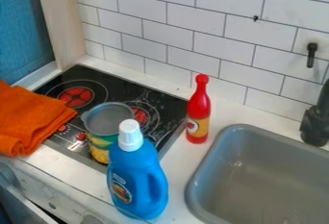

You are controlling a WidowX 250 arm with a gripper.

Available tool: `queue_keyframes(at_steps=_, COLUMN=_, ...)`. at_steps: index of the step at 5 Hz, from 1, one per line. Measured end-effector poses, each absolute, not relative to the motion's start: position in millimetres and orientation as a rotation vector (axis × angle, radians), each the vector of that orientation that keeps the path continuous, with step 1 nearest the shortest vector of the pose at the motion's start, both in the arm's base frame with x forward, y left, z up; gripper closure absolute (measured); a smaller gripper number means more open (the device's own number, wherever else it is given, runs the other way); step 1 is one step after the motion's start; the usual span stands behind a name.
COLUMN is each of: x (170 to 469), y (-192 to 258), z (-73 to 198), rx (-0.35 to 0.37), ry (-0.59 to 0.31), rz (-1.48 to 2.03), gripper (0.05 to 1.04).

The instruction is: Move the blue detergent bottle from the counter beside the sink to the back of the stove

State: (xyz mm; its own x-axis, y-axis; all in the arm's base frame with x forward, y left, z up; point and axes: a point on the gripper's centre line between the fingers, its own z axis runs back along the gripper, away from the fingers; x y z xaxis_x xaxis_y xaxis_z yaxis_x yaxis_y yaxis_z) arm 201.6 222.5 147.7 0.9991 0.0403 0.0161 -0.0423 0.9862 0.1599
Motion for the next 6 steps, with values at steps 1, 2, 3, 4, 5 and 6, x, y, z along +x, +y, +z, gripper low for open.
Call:
queue_keyframes(at_steps=1, x=200.3, y=219.3, z=139.0, rx=0.132, ry=0.005, rz=0.043, gripper=0.083)
queue_keyframes(at_steps=2, x=195.4, y=179.1, z=156.1, rx=0.058, ry=-0.029, rz=-0.062, gripper=0.083)
queue_keyframes(at_steps=3, x=191.7, y=143.6, z=186.7, rx=0.049, ry=-0.110, rz=-0.171, gripper=0.083)
queue_keyframes(at_steps=4, x=186.7, y=98.9, z=201.0, rx=0.031, ry=-0.117, rz=-0.244, gripper=0.083)
queue_keyframes(at_steps=5, x=187.9, y=49.2, z=204.6, rx=-0.033, ry=-0.114, rz=-0.334, gripper=0.083)
queue_keyframes(at_steps=6, x=208.7, y=-0.1, z=197.6, rx=-0.047, ry=-0.131, rz=-0.405, gripper=0.083)
